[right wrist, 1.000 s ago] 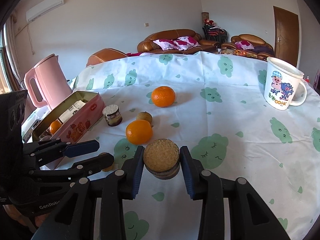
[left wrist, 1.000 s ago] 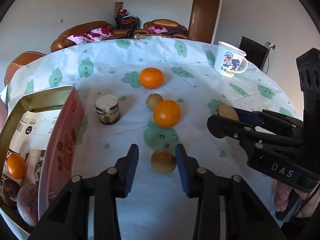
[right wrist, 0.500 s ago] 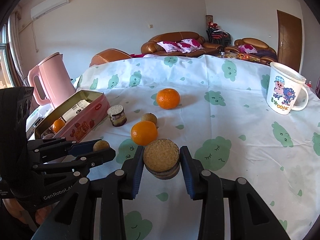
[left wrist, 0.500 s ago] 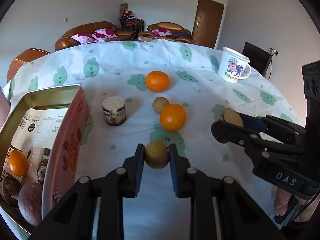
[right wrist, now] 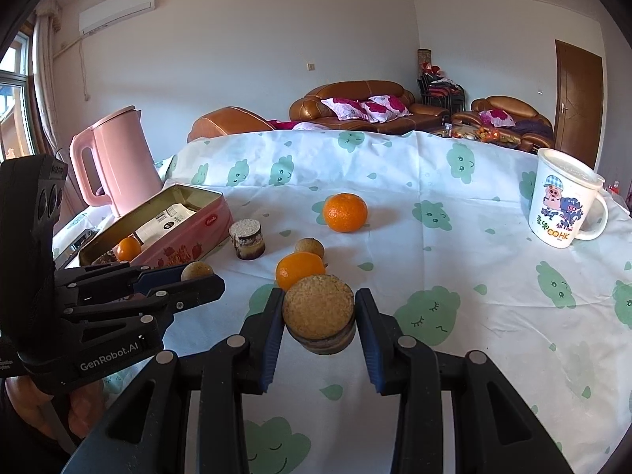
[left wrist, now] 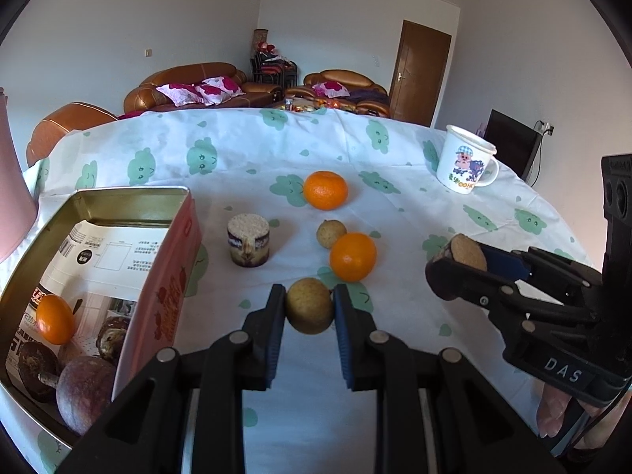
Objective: Organize fruits
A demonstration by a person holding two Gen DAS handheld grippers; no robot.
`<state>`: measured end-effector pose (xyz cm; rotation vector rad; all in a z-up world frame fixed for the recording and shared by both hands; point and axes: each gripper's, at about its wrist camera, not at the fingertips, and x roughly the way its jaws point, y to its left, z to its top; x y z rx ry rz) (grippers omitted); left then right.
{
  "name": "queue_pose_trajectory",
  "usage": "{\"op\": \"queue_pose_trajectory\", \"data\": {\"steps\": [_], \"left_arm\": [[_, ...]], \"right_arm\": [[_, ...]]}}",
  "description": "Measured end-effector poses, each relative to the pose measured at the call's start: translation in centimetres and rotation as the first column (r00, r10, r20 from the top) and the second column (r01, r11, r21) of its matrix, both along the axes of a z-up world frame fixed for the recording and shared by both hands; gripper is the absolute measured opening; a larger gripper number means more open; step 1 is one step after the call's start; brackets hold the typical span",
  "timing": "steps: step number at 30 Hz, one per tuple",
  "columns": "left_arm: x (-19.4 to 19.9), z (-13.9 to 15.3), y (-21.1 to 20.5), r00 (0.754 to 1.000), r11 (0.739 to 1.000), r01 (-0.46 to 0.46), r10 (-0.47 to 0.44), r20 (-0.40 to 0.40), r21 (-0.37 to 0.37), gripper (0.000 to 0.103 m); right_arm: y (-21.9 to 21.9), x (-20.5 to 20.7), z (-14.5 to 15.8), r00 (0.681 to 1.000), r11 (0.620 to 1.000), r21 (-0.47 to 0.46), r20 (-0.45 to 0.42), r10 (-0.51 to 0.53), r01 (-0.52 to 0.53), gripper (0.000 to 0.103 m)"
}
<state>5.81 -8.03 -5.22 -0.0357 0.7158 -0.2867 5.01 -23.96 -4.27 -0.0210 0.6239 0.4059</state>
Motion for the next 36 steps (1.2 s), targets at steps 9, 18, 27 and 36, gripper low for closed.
{"op": "queue_pose_trajectory", "data": {"steps": [9, 18, 27, 36], "left_arm": [[-0.6, 0.5, 0.0, 0.999, 1.000, -0.007, 0.007, 0.044, 0.005, 0.026], [-1.3, 0.8, -0.2, 0.997, 1.000, -0.014, 0.012, 0.083, 0.028, 0.026], [-1.7, 1.1, -0.1, 0.993, 0.999, -0.039, 0.035, 0.115, 0.036, 0.026], [-1.9, 1.8, 0.4, 0.987, 0.995, -0.079, 0.070, 0.145, 0.060, 0.026]], "right_arm": [[-0.1, -0.7, 0.4, 0.999, 1.000, 0.004, 0.045, 0.002, -0.002, 0.038], [-0.2, -1.3, 0.7, 0.997, 1.000, 0.003, 0.081, -0.003, 0.003, 0.038], [0.0, -1.3, 0.7, 0.997, 1.000, -0.009, 0.083, 0.001, 0.000, 0.038], [1.1, -0.8, 0.8, 0.997, 0.999, -0.017, 0.068, 0.029, -0.028, 0.038]]}}
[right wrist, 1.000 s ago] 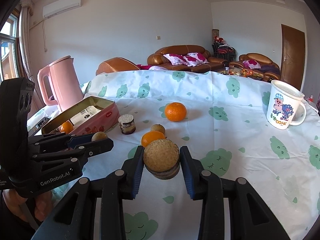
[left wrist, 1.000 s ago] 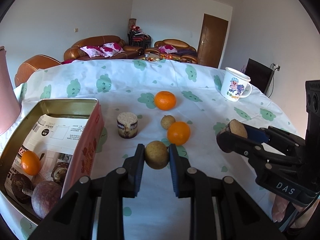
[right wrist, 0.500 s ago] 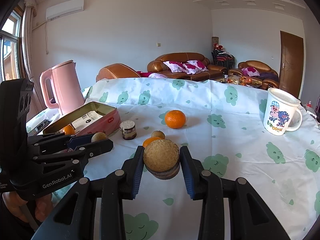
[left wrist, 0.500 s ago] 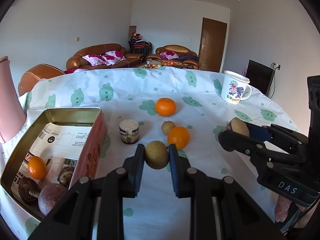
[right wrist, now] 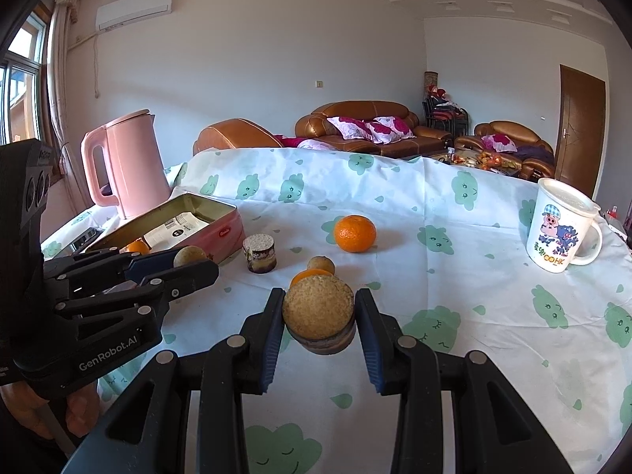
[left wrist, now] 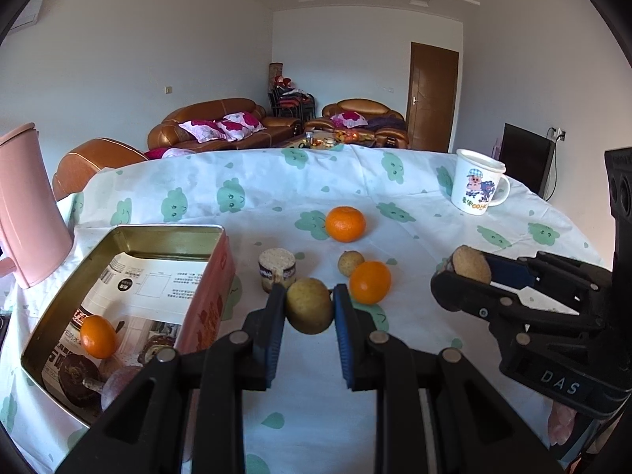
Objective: Organize fruits
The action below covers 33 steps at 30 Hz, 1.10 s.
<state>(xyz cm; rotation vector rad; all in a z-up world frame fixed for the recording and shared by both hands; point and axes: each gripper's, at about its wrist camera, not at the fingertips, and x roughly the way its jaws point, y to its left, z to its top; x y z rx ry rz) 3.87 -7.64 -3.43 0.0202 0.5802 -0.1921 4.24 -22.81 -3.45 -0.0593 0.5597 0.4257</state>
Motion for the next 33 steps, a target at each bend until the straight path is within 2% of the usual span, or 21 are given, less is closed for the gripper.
{"op": "queue_pose_trajectory", "data": {"steps": [2, 7, 19, 33], "left_arm": [[0.0, 0.6, 0.7, 1.000, 1.000, -0.006, 0.006, 0.006, -0.012, 0.026], [-0.3, 1.6, 2.8, 0.997, 0.998, -0.061, 0.060, 0.043, 0.019, 0.026], [0.0, 1.3, 9.5, 0.984, 0.984, -0.181, 0.181, -0.002, -0.001, 0.026], [0.3, 0.3, 14.2, 0.964, 0.964, -0.264, 0.264, -0.044, -0.003, 0.025]], "right_arm": [[0.7, 0.2, 0.3, 1.000, 1.000, -0.003, 0.002, 0.012, -0.012, 0.038], [3.1, 0.9, 1.3, 0.998, 0.998, -0.010, 0.008, 0.058, -0.058, 0.038], [9.4, 1.5, 1.9, 0.986, 0.986, -0.031, 0.005, 0.164, -0.164, 0.038], [15.0, 2.6, 1.4, 0.968, 0.967, -0.058, -0.024, 0.249, -0.250, 0.038]]}}
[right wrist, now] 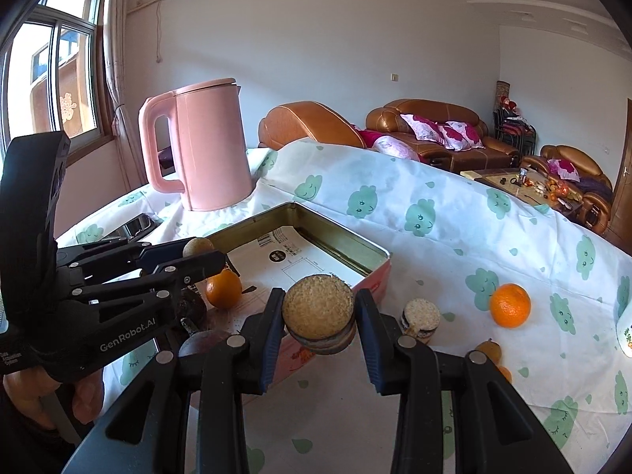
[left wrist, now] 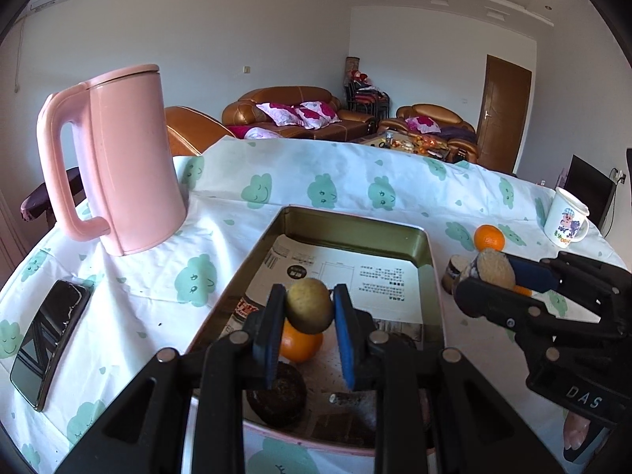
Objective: Organize fruits
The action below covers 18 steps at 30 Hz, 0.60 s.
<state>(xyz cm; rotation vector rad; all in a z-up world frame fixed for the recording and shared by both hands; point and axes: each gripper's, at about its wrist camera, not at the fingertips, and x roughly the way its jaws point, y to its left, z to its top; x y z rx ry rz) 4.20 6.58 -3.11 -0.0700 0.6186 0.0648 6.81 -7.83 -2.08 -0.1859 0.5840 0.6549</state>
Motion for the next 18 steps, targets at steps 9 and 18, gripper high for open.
{"op": "queue_pose_trajectory", "data": {"steps": [9, 18], "left_arm": [[0.2, -0.9, 2.2, 0.999, 0.999, -0.037, 0.036, -0.036, -0.022, 0.025], [0.4, -1.6, 2.2, 0.998, 0.999, -0.029, 0.028, -0.054, -0.021, 0.026]], "right_arm": [[2.7, 0.5, -1.1, 0.999, 0.999, -0.031, -0.024, 0.040, -0.041, 0.038], [4.1, 0.5, -1.9, 0.997, 0.996, -0.058, -0.034, 0.063, -0.065, 0.038]]}}
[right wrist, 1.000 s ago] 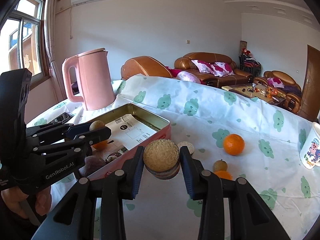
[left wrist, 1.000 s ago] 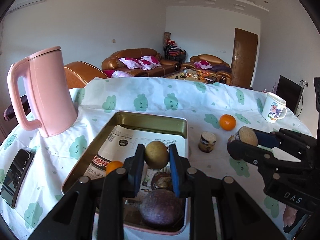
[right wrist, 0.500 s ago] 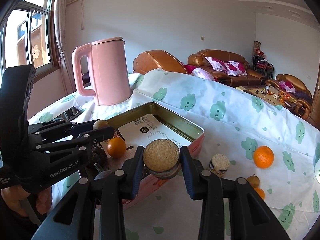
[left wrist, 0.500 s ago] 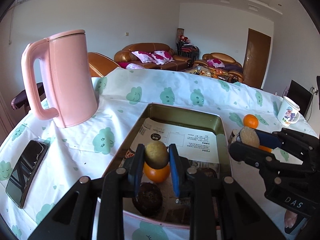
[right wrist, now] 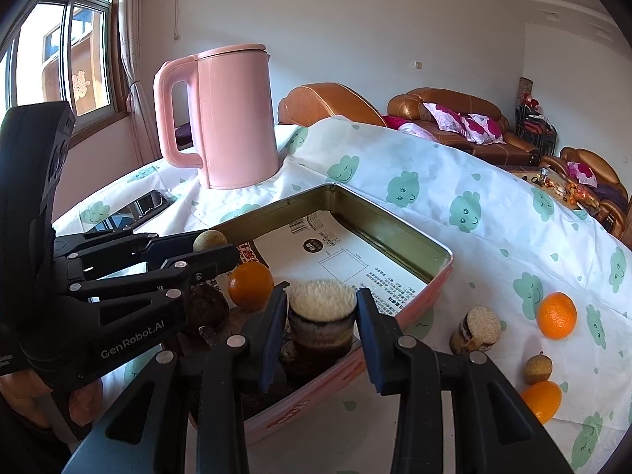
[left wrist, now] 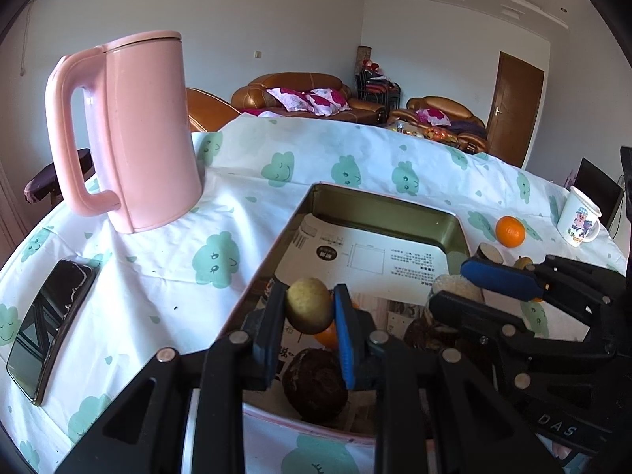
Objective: Organize fruits
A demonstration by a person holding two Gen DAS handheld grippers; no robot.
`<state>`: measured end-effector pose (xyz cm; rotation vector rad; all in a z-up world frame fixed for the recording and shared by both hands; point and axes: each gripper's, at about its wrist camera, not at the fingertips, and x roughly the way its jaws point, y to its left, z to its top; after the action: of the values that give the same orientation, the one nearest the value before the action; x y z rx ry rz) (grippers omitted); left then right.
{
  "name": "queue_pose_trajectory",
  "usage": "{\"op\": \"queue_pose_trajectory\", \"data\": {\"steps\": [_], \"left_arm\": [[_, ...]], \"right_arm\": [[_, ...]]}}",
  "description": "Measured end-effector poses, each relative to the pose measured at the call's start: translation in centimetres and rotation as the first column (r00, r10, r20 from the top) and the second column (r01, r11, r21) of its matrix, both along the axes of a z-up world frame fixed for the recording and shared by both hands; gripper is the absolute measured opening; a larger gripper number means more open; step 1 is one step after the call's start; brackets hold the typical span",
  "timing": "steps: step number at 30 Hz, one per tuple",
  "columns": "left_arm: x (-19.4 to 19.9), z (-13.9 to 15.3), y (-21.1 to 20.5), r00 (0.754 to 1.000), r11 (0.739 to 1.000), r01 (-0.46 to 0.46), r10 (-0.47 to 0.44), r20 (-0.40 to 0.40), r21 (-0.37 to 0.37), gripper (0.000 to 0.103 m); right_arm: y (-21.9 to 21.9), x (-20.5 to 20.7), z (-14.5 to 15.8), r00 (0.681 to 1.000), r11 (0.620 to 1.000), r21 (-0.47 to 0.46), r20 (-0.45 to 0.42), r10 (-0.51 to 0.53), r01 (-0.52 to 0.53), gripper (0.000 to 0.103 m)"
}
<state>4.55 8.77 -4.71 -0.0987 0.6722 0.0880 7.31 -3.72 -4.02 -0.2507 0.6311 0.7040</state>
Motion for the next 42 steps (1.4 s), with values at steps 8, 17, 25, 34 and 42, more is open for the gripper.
{"op": "queue_pose_trajectory", "data": {"steps": [8, 17, 25, 34, 42], "left_arm": [[0.2, -0.2, 0.0, 1.000, 1.000, 0.014, -0.014, -0.017, -0.002, 0.026], [0.1, 0.1, -0.2, 1.000, 1.000, 0.003, -0.003, -0.009, -0.014, 0.060], [-0.9, 2.1, -1.8, 0.998, 0.999, 0.024, -0.023, 0.061, -0.022, 0.089], [0.9, 2.7, -7.8, 0.992, 0.993, 0.118, -0.119, 0.053, 0.012, 0.089], [2.4, 1.5, -11.8, 0.984, 0.982, 0.173, -0.175, 0.023, 0.079, 0.089]], "right_arm": [[0.4, -0.2, 0.0, 1.000, 1.000, -0.014, 0.017, 0.004, -0.004, 0.038], [-0.2, -0.2, 0.3, 1.000, 1.000, 0.000, 0.019, -0.005, 0.005, 0.046], [-6.1, -0.3, 1.9, 0.994, 0.994, 0.037, 0.036, -0.103, 0.102, 0.058], [-16.2, 2.5, 0.9, 0.932, 0.932, -0.004, -0.015, -0.362, 0.362, 0.058], [-15.5, 3.4, -1.2, 0.942, 0.946, -0.038, -0.088, -0.325, 0.323, 0.058]]}}
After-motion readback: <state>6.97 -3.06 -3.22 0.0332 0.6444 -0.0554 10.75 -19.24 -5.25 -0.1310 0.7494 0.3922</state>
